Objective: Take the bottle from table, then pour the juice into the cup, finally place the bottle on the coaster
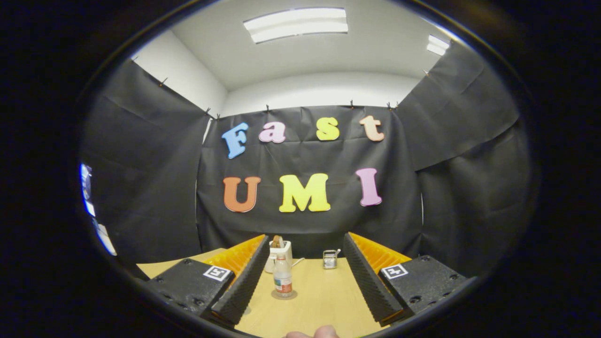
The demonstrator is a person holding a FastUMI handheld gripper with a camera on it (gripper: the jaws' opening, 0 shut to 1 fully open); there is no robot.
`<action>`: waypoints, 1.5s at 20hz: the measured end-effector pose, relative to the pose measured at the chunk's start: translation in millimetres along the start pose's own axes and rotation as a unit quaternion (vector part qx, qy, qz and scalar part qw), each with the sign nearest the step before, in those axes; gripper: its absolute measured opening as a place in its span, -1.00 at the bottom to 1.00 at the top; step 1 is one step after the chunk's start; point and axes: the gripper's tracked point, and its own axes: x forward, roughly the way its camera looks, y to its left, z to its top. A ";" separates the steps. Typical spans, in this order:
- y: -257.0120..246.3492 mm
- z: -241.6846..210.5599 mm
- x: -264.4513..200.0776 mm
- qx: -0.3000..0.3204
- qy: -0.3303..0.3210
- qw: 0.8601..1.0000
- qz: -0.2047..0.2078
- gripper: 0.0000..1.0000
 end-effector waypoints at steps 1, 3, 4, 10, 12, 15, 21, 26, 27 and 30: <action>-2.8 -2.1 1.0 0.005 0.002 1.000 -0.002 1.00; 0.6 -5.8 4.1 0.022 0.009 1.000 0.005 1.00; 0.8 -8.1 5.3 0.025 0.013 1.000 0.006 1.00; -1.9 -26.4 11.2 0.004 0.018 1.000 0.000 1.00; -3.7 -32.9 15.4 0.006 0.025 1.000 -0.003 1.00; -3.9 -37.7 18.5 0.009 0.032 0.999 -0.005 1.00; -2.4 -45.0 21.0 0.010 0.037 0.999 -0.002 1.00; 2.1 -43.9 23.5 0.002 0.032 0.999 -0.002 1.00; 0.6 -43.8 23.5 -0.003 0.031 1.000 -0.004 1.00; -2.6 -45.0 24.8 0.007 0.031 0.999 -0.010 1.00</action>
